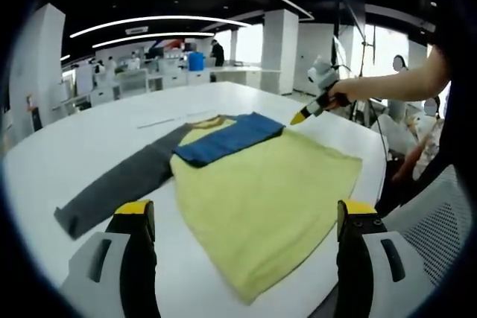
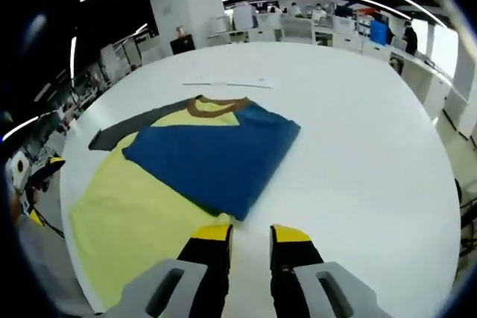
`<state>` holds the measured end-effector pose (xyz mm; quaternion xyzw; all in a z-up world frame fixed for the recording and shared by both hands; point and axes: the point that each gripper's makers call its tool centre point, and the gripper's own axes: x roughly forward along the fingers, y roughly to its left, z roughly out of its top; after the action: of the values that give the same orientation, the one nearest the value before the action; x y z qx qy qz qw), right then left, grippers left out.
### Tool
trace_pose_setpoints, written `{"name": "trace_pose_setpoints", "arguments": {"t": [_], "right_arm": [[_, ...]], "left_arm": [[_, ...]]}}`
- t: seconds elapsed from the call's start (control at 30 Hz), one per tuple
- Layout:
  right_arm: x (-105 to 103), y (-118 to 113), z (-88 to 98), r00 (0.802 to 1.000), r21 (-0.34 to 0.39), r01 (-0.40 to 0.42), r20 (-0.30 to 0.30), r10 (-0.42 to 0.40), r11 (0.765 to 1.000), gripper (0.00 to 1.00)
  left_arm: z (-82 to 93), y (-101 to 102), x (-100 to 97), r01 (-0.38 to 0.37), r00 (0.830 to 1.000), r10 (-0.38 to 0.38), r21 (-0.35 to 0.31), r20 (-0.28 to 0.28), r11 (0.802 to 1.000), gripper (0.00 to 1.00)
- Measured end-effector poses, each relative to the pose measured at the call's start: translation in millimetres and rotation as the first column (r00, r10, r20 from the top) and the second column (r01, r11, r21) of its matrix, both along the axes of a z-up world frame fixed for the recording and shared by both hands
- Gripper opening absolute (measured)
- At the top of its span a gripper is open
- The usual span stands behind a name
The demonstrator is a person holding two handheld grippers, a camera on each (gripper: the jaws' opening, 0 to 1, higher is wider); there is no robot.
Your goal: Fold the garment on the visible template until the final outline fits inside the template.
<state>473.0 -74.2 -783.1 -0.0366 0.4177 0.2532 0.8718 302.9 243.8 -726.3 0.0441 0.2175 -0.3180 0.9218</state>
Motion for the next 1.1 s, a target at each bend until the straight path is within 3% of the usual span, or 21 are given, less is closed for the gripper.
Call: {"name": "trace_pose_setpoints", "arguments": {"t": [0.6, 1.1], "right_arm": [[8, 21, -15.8, 1.0, 0.051, 0.023, 0.004, -0.023, 0.998, 0.03], [10, 7, -14.5, 0.998, -0.011, 0.051, 0.021, -0.051, 0.999, 0.0]], "left_arm": [[6.0, -15, -11.5, -0.015, 0.999, 0.016, 0.036, -0.033, 0.999, 0.99], [9.1, -13, -11.0, -0.022, 0.999, 0.023, 0.019, -0.027, 1.0, 0.99]]}}
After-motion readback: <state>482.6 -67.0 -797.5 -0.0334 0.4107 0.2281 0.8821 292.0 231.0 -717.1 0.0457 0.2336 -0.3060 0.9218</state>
